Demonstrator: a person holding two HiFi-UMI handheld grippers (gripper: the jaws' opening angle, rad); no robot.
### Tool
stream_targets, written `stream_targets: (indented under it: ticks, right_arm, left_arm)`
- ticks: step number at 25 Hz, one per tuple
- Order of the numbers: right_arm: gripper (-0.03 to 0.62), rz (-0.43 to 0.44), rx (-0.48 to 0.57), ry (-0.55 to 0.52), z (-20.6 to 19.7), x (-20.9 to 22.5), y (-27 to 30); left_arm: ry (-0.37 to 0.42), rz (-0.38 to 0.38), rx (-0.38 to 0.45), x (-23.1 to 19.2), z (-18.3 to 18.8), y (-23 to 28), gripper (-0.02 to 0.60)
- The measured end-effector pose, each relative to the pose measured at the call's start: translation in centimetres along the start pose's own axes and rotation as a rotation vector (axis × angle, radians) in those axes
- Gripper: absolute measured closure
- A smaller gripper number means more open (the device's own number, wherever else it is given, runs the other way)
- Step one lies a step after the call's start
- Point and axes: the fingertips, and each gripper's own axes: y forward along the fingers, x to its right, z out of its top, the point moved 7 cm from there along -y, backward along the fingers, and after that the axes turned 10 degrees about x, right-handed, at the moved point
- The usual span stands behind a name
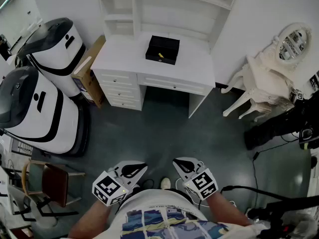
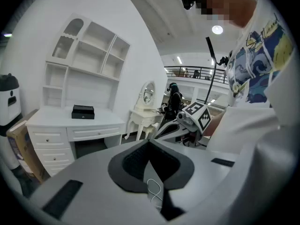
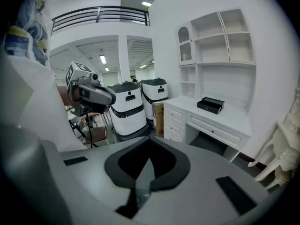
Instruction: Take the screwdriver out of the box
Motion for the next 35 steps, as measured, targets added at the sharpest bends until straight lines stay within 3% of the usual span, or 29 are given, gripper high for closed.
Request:
stream_targets:
  ticks: [11,21,27,31,35]
  right_arm:
    - [0.569,0.001,0.012,0.029,-2.4,5.8,-4.2]
    - [0.568,0.008,0.013,0.061,-3.4,9.4,-3.7]
    - [0.566,-0.02,0.014,0.057,-2.0,12.0,0.4]
    - [0.565,-0.107,-0.005,0.081,-0.2,14.1,3.7]
    - [0.565,-0.131,-0.014,0.057,3.9,14.9,9.6]
  left_arm:
    - [-0.001,0.003,-0.019,2.8,1.1,6.9,0.568]
    - [0.017,0.007,-0.037,1.2,2.4,10.9,0.568]
    - [0.007,0.008,-0.03,-4.0,2.4,11.7,0.568]
    - [-0.012,-0.056,0.009,-9.6,3.2,12.9,0.568]
    - [0.027,-0.107,0.042,-16.4,6.2,12.0,0.568]
